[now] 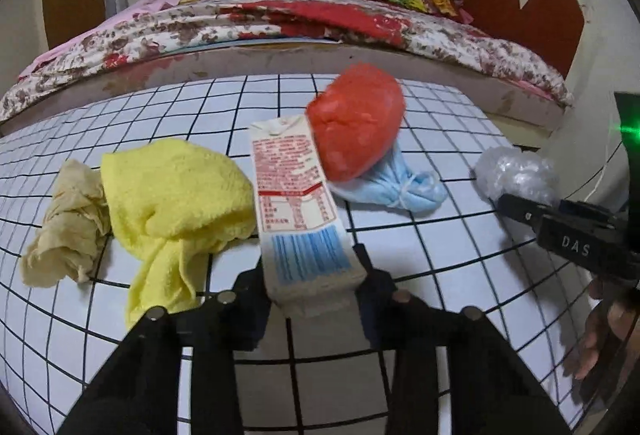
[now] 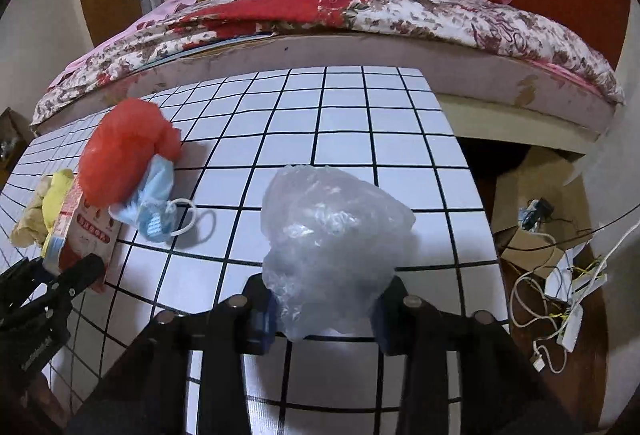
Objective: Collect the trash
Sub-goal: 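Grasp the white milk carton with the left tool while the right tool grasps the clear plastic bag, then carry the milk carton and plastic bag over the bin and release them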
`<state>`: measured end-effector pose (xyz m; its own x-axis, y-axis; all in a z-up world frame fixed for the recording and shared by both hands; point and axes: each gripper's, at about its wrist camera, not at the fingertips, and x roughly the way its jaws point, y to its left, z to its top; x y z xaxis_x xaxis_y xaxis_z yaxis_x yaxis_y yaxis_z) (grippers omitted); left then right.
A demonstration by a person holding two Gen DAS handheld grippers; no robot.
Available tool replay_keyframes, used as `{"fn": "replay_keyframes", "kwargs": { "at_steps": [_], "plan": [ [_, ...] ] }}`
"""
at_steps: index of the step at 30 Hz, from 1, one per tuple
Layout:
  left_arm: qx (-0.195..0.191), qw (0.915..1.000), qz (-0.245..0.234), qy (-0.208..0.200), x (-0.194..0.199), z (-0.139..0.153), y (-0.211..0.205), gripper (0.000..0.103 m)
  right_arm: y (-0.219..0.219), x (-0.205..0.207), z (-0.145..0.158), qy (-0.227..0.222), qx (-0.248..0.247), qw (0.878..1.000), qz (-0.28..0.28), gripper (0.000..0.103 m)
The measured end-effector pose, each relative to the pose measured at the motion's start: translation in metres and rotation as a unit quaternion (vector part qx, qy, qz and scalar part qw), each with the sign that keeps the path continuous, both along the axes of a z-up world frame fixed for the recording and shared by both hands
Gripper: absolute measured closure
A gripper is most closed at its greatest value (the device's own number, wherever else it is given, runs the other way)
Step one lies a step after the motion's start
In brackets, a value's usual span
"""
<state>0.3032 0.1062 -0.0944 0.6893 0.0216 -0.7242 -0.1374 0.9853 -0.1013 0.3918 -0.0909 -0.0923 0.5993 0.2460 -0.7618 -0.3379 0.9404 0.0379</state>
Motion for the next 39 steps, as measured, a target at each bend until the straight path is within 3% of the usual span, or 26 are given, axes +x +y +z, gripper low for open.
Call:
{"fn": "replay_keyframes", "kwargs": {
  "at_steps": [11, 19, 33, 39],
  "plan": [
    [0.031, 0.999, -0.017, -0.025, -0.04, 0.018, -0.01, 0.068, -0.019, -0.059, 0.028, -0.033, 0.025, 0.999, 0.005, 0.067],
    [0.039, 0.9967, -0.052, -0.049, -0.081, 0.044, -0.03, 0.068, -0.058, -0.127, 0.065, -0.071, 0.054, 0.996, -0.004, 0.067],
    [0.017, 0.9846, -0.149, -0.089, -0.159, 0.069, -0.12, 0.068, -0.174, -0.257, 0.098, -0.12, 0.056, 0.989, -0.063, 0.067],
    [0.017, 0.973, -0.212, -0.09, -0.18, 0.067, -0.18, 0.068, -0.232, -0.3, 0.093, -0.13, 0.063, 0.983, -0.113, 0.067]
  ]
}}
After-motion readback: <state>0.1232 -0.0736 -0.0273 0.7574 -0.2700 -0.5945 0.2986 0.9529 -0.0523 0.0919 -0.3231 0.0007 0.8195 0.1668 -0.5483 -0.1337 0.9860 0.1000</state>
